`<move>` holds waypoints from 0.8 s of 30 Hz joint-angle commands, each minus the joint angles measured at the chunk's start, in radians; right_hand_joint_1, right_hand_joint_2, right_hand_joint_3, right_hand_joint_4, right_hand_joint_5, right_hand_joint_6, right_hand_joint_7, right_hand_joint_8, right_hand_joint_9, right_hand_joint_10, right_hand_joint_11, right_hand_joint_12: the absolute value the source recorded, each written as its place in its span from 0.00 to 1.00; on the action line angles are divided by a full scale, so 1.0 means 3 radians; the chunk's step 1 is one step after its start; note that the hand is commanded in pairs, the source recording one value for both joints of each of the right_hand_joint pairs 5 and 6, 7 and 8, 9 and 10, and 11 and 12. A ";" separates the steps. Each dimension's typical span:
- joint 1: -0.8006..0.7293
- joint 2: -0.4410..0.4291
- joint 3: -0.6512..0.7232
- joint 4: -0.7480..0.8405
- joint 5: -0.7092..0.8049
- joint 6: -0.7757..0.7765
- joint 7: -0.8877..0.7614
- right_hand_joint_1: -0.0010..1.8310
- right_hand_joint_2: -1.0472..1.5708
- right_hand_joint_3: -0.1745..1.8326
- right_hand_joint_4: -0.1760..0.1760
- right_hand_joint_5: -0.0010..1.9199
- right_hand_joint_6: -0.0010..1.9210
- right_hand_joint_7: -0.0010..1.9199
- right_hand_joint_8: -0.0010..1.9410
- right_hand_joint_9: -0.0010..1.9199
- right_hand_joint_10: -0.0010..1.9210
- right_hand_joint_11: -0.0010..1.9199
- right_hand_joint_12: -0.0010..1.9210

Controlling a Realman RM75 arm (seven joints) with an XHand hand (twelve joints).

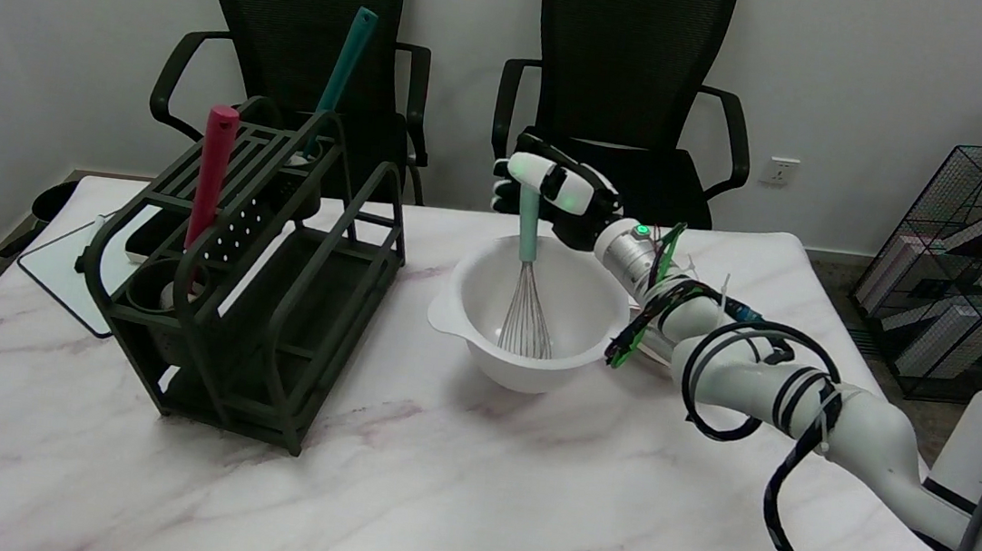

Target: Pick up the whisk.

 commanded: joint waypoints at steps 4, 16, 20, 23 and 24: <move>-0.0224 0.0099 0.0172 -0.0232 -0.0009 0.0143 -0.0016 0.59 0.49 0.61 0.50 0.25 0.25 0.70 0.69 0.80 0.80 0.74 0.74; -0.0230 0.0099 0.0177 -0.0218 -0.0009 0.0231 -0.0016 0.57 0.55 0.60 0.50 0.40 0.40 0.77 0.76 0.86 0.86 0.79 0.79; -0.0249 0.0099 0.0165 -0.0216 0.0018 0.0259 -0.0020 0.54 0.62 0.56 0.50 0.59 0.59 0.85 0.84 0.91 0.91 0.84 0.84; -0.0257 0.0103 0.0177 -0.0204 -0.0009 0.0292 0.0002 0.53 0.67 0.52 0.50 0.72 0.72 0.88 0.87 0.93 0.93 0.86 0.86; -0.0261 0.0103 0.0181 -0.0204 -0.0009 0.0292 0.0004 0.53 0.69 0.52 0.50 0.77 0.77 0.88 0.87 0.94 0.94 0.86 0.86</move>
